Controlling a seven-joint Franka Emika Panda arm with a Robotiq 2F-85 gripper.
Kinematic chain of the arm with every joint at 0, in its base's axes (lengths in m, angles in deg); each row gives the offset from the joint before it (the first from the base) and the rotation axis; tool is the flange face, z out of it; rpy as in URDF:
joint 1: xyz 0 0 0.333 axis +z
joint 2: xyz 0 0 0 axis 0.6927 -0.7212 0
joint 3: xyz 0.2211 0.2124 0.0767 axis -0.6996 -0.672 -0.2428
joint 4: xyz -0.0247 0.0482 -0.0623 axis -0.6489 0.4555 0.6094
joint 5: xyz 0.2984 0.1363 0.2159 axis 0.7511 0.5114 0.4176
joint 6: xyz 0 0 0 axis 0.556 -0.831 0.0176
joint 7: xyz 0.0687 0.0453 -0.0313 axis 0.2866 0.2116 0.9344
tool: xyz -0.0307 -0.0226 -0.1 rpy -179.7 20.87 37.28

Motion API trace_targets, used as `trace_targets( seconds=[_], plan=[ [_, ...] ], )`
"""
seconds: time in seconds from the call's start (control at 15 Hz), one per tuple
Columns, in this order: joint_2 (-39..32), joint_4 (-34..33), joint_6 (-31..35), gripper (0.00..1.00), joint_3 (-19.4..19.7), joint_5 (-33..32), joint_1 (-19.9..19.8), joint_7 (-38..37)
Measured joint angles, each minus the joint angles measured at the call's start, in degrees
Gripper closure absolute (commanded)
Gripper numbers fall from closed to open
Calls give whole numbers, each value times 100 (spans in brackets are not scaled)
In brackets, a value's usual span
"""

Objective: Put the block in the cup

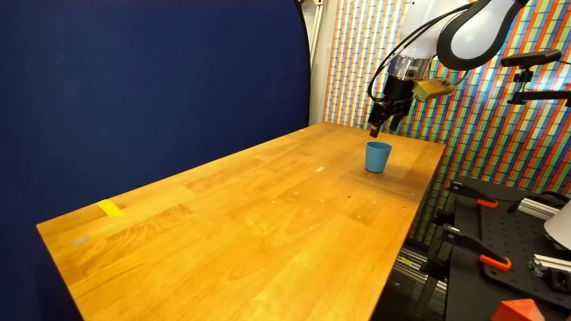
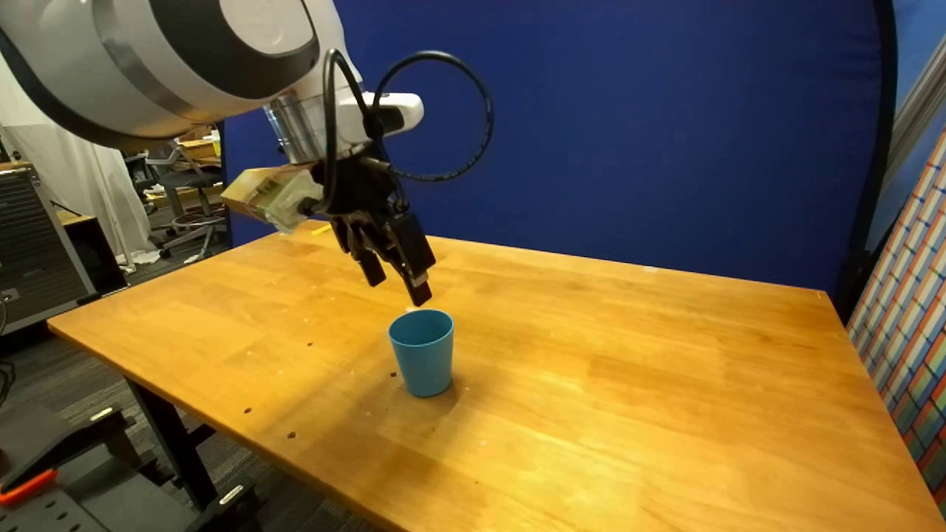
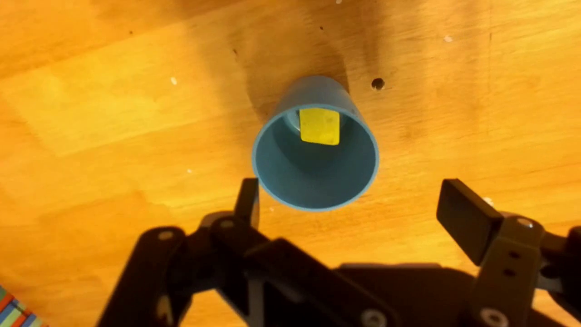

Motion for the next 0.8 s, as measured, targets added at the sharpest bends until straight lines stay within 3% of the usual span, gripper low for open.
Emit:
trace_targets(
  seconds=[0.2, 0.4, 0.6, 0.8],
  plan=[
    [61, -312, -372, 0, -275, -758, -13, -164],
    [493, -759, -1407, 0, -792, -1613, -37, -404],
    [435, -712, -1405, 0, -1686, -1261, -868, -224],
    [193, -664, -1255, 0, -1815, -1233, -1063, -222]
  ],
)
